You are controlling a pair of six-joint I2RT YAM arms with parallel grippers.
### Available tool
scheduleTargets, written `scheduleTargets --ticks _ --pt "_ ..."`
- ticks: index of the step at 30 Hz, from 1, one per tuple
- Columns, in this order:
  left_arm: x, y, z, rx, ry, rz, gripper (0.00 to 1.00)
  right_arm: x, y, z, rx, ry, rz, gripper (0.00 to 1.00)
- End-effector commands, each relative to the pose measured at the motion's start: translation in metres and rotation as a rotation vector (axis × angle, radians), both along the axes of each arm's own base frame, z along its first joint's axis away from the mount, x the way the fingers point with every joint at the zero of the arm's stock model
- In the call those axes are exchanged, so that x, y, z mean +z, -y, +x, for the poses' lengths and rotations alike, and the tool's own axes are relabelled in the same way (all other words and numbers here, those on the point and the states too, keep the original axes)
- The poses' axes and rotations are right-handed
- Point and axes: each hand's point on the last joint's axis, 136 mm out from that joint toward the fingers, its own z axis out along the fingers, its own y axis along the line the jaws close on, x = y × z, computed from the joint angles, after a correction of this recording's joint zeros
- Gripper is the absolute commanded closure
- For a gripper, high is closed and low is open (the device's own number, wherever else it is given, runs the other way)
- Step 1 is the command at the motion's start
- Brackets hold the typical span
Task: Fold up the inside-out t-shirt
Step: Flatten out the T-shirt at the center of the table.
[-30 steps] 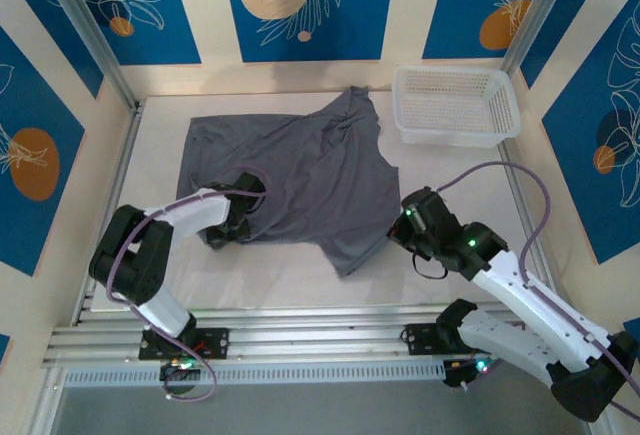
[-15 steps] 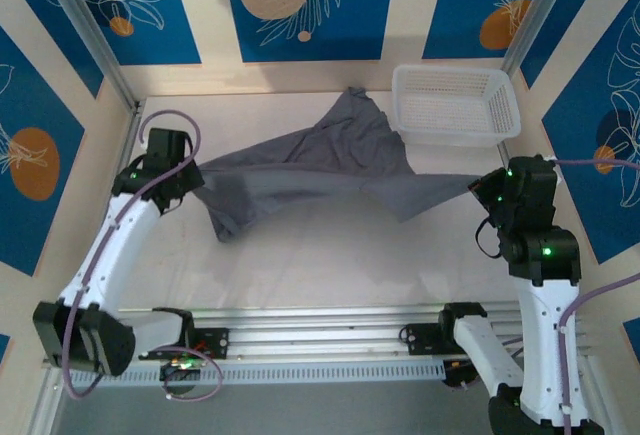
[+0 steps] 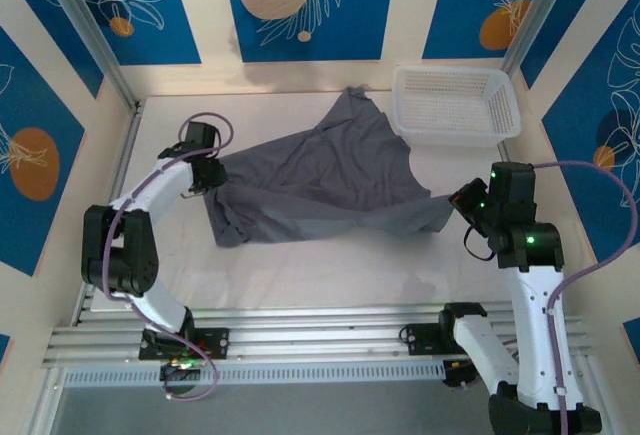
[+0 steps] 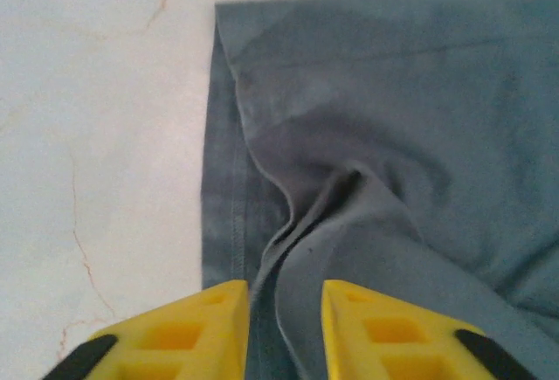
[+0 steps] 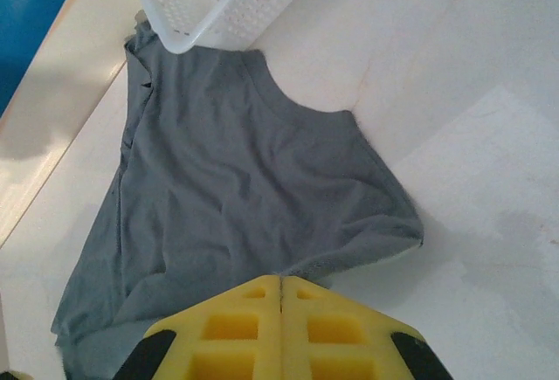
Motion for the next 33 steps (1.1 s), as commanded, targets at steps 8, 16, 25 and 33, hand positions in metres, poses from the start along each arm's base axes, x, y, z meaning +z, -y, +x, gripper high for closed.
scheduleTargets --ticks 8,16,25,33 --pt "-0.007 0.032 -0.077 0.007 -0.04 -0.294 0.65 -0.007 -0.012 0.006 0.044 0.021 0.051 1.0" --pt "-0.032 0.036 -0.064 0.092 -0.058 -0.399 0.64 -0.005 -0.024 0.011 0.093 0.035 0.065 1.0" --pt "-0.052 0.032 -0.044 0.17 -0.063 -0.555 0.56 -0.003 -0.021 0.003 0.09 0.032 0.035 1.0" --pt "-0.057 0.028 -0.035 0.188 -0.064 -0.589 0.63 -0.004 -0.025 0.003 0.094 0.028 0.051 1.0"
